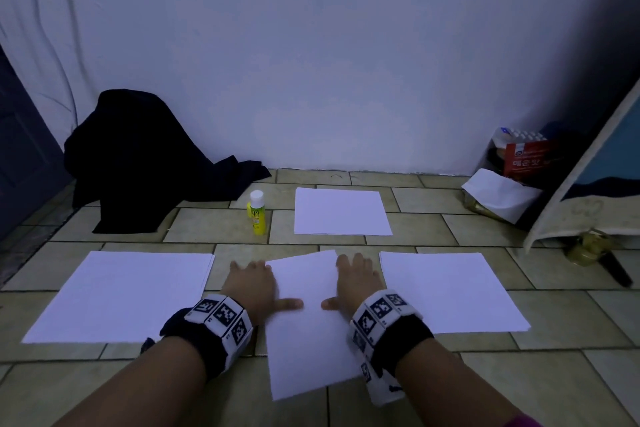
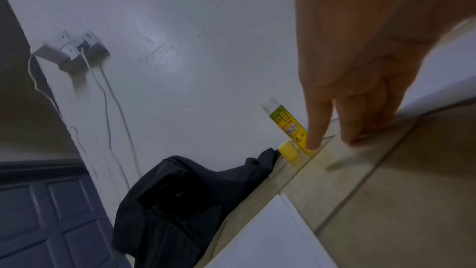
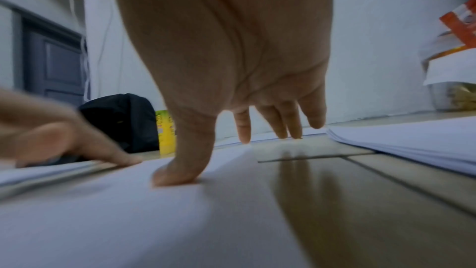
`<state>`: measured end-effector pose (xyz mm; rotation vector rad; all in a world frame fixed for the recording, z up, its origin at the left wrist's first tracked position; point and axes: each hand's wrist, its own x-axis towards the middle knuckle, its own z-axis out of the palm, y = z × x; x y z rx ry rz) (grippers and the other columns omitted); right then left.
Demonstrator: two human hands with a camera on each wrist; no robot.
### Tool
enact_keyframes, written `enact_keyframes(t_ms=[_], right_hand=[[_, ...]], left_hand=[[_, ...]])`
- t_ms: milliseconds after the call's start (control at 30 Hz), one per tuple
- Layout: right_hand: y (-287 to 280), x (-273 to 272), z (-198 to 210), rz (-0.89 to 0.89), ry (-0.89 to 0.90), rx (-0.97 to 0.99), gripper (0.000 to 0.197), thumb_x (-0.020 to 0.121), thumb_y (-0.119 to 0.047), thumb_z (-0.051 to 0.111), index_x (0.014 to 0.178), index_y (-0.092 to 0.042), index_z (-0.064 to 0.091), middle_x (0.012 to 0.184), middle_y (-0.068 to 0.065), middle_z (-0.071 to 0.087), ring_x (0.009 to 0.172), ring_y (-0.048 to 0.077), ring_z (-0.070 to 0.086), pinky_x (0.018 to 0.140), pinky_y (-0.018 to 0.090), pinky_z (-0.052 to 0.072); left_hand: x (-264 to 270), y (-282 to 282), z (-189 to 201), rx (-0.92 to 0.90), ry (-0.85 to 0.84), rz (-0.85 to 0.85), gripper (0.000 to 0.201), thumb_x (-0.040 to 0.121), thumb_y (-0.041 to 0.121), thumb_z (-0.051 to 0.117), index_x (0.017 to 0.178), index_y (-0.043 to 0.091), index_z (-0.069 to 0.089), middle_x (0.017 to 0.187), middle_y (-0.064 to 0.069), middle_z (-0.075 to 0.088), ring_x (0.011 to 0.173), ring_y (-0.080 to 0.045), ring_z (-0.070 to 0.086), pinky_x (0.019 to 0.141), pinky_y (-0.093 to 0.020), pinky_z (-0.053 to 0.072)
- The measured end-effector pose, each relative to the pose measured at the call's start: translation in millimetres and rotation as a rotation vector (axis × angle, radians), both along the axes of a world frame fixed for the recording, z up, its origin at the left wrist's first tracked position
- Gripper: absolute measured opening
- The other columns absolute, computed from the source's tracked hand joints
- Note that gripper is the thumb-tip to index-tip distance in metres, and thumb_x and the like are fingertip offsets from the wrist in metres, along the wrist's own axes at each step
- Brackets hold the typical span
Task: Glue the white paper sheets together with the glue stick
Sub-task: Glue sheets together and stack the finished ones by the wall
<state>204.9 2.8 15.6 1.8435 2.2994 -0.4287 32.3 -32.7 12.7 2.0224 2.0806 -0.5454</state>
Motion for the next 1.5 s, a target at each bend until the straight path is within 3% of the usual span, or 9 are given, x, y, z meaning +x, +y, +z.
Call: enact_keyframes(t_ms=[67, 133, 333, 567, 700, 867, 1000, 1200, 1500], right_hand=[[-8, -9, 0, 0.039, -0.117, 0.085, 0.054, 0.090, -0.037, 0.058, 0.134, -0.014, 0.036, 0.139, 0.012, 0.026, 0.130, 0.030, 0.026, 0.097, 0.041, 0.035], [-16, -19, 0, 0.092, -0.164, 0.105, 0.036, 0.096, -0.019, 0.042, 0.132, -0.012, 0.040, 0.136, 0.014, 0.030, 0.128, 0.031, 0.028, 0.095, 0.040, 0.034], [-18, -41, -8, 0.047, -0.070, -0.018, 0.035, 0.099, -0.015, 0.032, 0.132, -0.010, 0.043, 0.137, 0.016, 0.038, 0.127, 0.030, 0.037, 0.102, 0.040, 0.031], [-18, -69, -15, 0.006, -0.034, -0.221, 0.078, 0.094, -0.042, 0.053, 0.152, -0.018, 0.007, 0.159, 0.013, -0.007, 0.144, 0.041, -0.003, 0.112, 0.057, 0.015], [-11, -66, -15, 0.052, -0.015, -0.250, 0.083, 0.092, -0.036, 0.059, 0.152, -0.019, 0.006, 0.160, 0.007, -0.010, 0.145, 0.038, -0.007, 0.113, 0.059, 0.012], [0, -69, -14, 0.260, -0.035, -0.237, 0.091, 0.091, -0.030, 0.061, 0.153, -0.020, -0.005, 0.160, 0.000, -0.010, 0.147, 0.025, -0.006, 0.113, 0.060, 0.011], [11, -49, -16, 0.422, -0.026, -0.234, 0.090, 0.091, -0.046, 0.057, 0.153, -0.024, -0.005, 0.160, -0.004, -0.011, 0.147, 0.016, -0.006, 0.113, 0.061, 0.002], [41, 19, -11, 0.191, -0.102, -0.229, 0.117, 0.076, -0.068, 0.060, 0.151, -0.018, -0.014, 0.159, -0.001, -0.017, 0.147, 0.015, -0.010, 0.114, 0.056, -0.002], [39, 20, -1, 0.068, -0.153, -0.132, 0.130, 0.069, -0.065, 0.069, 0.149, -0.002, -0.011, 0.159, 0.013, -0.009, 0.147, 0.027, -0.006, 0.118, 0.050, 0.002]], left_hand=[[6, 3, 9, 0.083, 0.097, -0.019, 0.073, 0.090, 0.072, 0.030, 0.118, 0.010, 0.058, 0.127, -0.009, 0.057, 0.121, -0.025, 0.047, 0.108, -0.047, 0.028], [11, 3, 9, 0.141, 0.054, -0.034, 0.053, 0.097, 0.054, 0.040, 0.126, 0.011, 0.051, 0.132, -0.007, 0.050, 0.122, -0.025, 0.045, 0.105, -0.043, 0.033], [13, -4, 0, 0.145, -0.024, -0.173, 0.027, 0.097, 0.016, 0.042, 0.122, 0.011, 0.052, 0.125, -0.008, 0.052, 0.113, -0.025, 0.053, 0.083, -0.033, 0.044], [-3, -13, 3, 0.111, -0.147, -0.076, 0.062, 0.092, 0.044, 0.057, 0.140, 0.012, 0.037, 0.148, -0.009, 0.031, 0.136, -0.025, 0.031, 0.105, -0.037, 0.036], [-13, -17, -8, -0.070, -0.147, 0.000, 0.090, 0.096, 0.053, 0.043, 0.153, 0.006, -0.009, 0.161, -0.006, -0.016, 0.149, -0.020, -0.011, 0.119, -0.051, 0.009], [-16, -18, -12, -0.194, -0.139, -0.033, 0.134, 0.073, 0.070, 0.064, 0.148, 0.001, -0.022, 0.156, -0.012, -0.028, 0.146, -0.023, -0.021, 0.119, -0.050, -0.005], [-16, -19, -15, -0.171, -0.156, -0.022, 0.135, 0.071, 0.070, 0.065, 0.148, 0.001, -0.022, 0.157, -0.011, -0.027, 0.147, -0.022, -0.020, 0.119, -0.051, -0.002], [-16, -21, -14, -0.167, -0.161, -0.026, 0.135, 0.071, 0.069, 0.067, 0.148, 0.002, -0.023, 0.157, -0.008, -0.027, 0.147, -0.021, -0.019, 0.118, -0.052, -0.002], [-19, -14, 9, -0.180, -0.089, -0.052, 0.108, 0.084, 0.072, 0.046, 0.153, 0.007, -0.006, 0.161, -0.006, -0.011, 0.149, -0.018, -0.009, 0.118, -0.054, -0.003]])
